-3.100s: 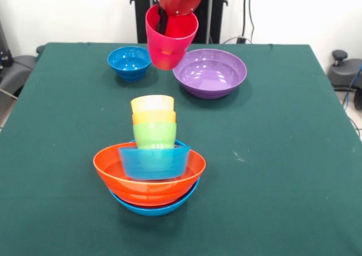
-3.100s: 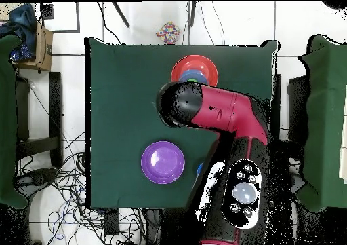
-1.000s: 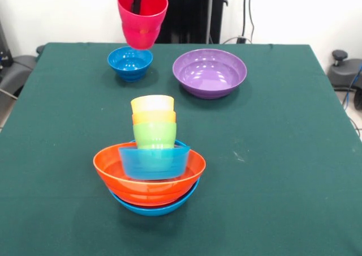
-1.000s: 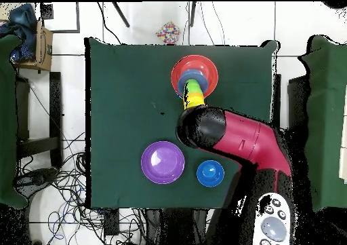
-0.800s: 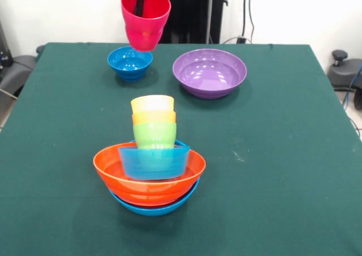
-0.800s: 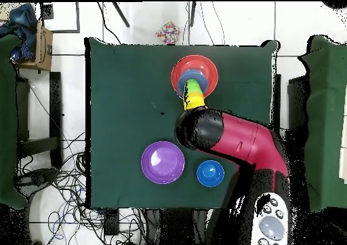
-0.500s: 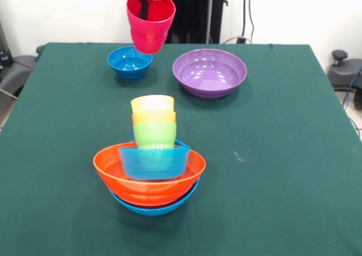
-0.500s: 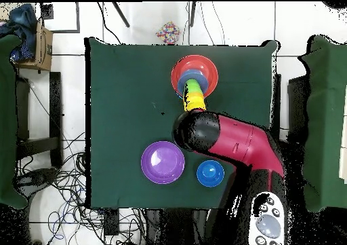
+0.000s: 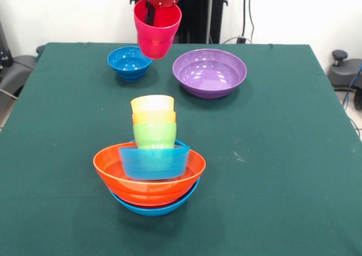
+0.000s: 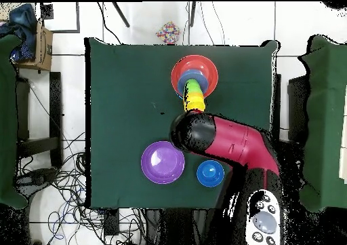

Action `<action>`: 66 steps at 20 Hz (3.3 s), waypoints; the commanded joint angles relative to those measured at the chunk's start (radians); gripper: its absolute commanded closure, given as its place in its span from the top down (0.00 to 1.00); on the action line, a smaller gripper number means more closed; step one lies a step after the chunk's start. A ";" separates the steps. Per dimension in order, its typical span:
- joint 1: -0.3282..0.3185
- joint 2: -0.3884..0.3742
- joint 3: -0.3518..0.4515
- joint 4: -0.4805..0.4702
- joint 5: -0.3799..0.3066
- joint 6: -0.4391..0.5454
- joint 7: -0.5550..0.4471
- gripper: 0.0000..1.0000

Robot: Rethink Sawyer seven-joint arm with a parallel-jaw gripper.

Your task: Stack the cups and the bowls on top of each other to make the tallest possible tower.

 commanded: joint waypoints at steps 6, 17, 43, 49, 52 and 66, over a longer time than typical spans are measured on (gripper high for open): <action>0.037 0.062 0.058 0.045 -0.139 -0.011 -0.067 0.00; 0.044 0.104 0.053 0.044 -0.173 -0.072 -0.015 0.00; 0.010 0.200 0.091 0.042 -0.127 -0.296 0.022 0.00; 0.030 0.219 0.074 0.031 -0.120 -0.316 0.033 0.00; 0.042 0.218 0.064 0.037 -0.113 -0.323 0.045 0.00; 0.002 0.167 0.115 0.101 -0.075 -0.445 0.076 0.00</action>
